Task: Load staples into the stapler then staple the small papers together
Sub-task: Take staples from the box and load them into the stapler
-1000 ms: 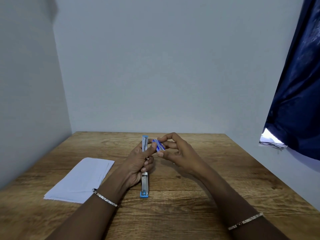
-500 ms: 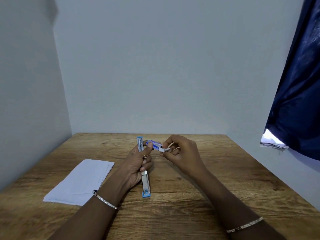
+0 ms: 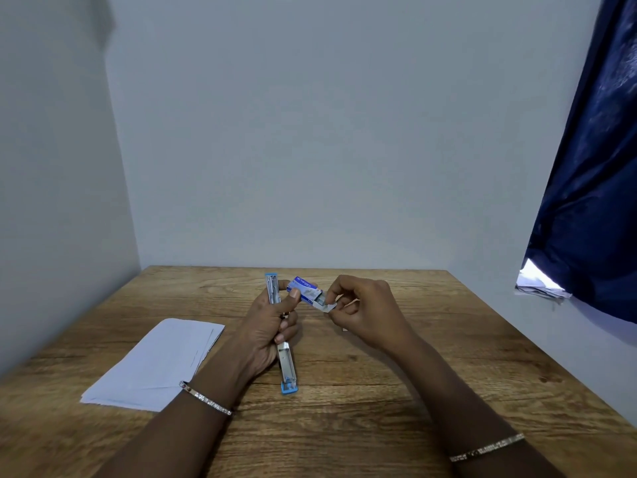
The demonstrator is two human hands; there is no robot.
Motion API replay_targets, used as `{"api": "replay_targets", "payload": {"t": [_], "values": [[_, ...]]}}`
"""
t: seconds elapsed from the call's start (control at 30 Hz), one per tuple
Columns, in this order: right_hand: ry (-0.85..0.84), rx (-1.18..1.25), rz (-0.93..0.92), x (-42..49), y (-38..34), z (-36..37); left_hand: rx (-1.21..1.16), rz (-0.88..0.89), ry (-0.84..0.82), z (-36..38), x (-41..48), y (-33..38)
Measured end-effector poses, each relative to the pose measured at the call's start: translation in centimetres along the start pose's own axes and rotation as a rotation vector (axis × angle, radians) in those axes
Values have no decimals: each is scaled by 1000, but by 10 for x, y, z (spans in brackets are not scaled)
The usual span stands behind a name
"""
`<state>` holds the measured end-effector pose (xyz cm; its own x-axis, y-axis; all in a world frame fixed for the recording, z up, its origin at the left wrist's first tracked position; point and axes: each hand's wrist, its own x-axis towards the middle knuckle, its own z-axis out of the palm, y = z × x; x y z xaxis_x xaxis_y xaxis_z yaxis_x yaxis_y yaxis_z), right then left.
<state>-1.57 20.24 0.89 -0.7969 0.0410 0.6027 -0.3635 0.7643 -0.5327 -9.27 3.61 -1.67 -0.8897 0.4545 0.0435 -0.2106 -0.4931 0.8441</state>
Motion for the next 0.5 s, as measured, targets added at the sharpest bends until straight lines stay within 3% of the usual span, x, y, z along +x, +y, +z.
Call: {"api": "replay_targets", "payload": {"t": [0.5], "values": [[-52, 1, 72, 2, -2, -10, 93, 38, -8, 2, -3, 2]]}}
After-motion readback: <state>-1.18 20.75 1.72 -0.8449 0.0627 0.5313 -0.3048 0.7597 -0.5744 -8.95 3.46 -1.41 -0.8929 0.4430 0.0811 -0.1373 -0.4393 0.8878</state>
